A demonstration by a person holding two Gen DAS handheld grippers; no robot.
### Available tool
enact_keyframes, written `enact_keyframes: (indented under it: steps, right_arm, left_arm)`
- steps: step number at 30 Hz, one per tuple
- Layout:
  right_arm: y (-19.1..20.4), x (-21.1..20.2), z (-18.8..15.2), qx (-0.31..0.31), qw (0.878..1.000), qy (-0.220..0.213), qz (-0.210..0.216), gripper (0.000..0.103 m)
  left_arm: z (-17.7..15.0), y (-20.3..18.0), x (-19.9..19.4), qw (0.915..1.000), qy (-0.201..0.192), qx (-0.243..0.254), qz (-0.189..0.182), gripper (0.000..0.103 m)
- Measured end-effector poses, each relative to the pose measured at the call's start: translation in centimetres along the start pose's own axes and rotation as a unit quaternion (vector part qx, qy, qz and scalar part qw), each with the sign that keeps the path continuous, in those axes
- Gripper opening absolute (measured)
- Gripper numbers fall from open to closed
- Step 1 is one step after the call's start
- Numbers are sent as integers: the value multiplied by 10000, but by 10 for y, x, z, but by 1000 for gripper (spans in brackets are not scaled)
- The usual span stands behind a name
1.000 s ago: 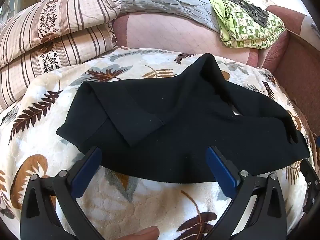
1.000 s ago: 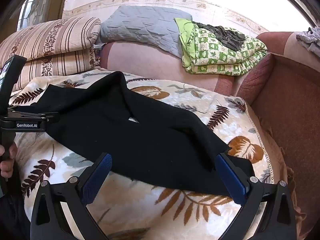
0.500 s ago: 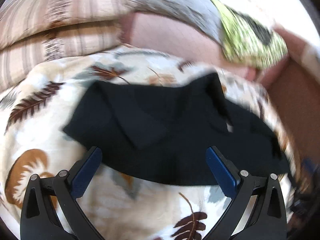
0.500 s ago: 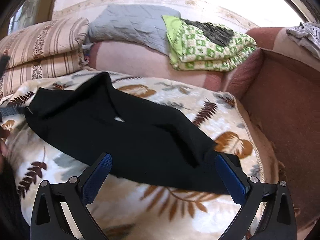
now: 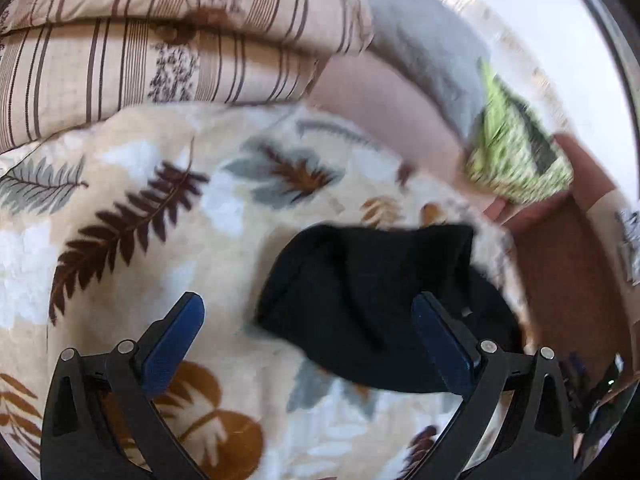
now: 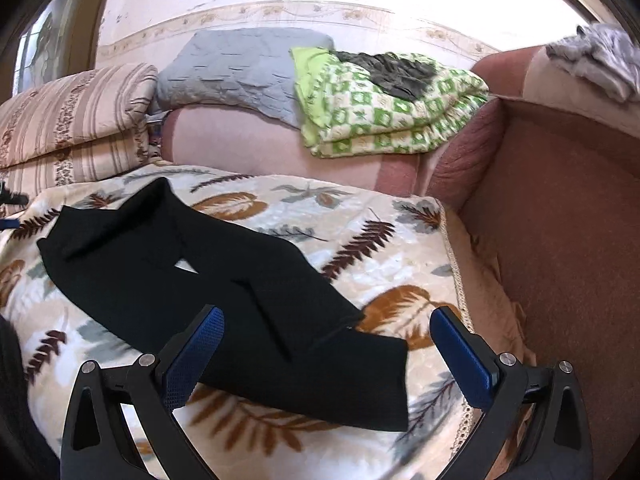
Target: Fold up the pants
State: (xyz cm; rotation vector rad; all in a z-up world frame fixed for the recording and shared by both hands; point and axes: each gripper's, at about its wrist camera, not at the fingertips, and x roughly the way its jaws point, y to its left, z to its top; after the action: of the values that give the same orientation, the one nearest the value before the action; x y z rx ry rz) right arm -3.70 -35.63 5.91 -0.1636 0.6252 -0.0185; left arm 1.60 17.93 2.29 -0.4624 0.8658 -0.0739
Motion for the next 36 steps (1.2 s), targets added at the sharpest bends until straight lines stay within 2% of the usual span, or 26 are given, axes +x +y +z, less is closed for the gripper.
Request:
enact_keyframes:
  steps: [1, 2, 6, 9, 11, 15, 18, 22, 36]
  right_arm:
    - [0, 6, -2, 43, 9996, 263, -41, 102]
    - [1, 6, -3, 25, 9996, 283, -74, 102]
    - [11, -3, -4, -180, 9997, 2, -153, 102]
    - [19, -1, -4, -327, 9991, 62, -247, 102]
    - [22, 0, -3, -340, 9992, 61, -196, 102]
    - [29, 1, -4, -389, 9991, 1, -170, 102]
    - [34, 0, -4, -512, 9984, -27, -221, 102]
    - [38, -5, -5, -669, 9973, -122, -265, 102]
    - [38, -9, -4, -670, 9974, -150, -233, 102]
  left_arm:
    - [-3, -4, 3, 9998, 29, 119, 163, 103]
    - [-5, -8, 5, 9994, 79, 243, 233, 103]
    - [-11, -28, 6, 9955, -24, 693, 641, 103]
    - [-15, -50, 3, 9867, -225, 1196, 1080, 103]
    - [-21, -71, -2, 9723, -475, 1669, 1567, 103]
    - [-37, -108, -13, 9518, -997, 2233, 1852, 103]
    - [-41, -118, -15, 9518, -1080, 2263, 1768, 103]
    - [-46, -126, -9, 9527, -986, 2279, 1753, 103]
    - [-53, -127, -6, 9588, -856, 2091, 1719, 103]
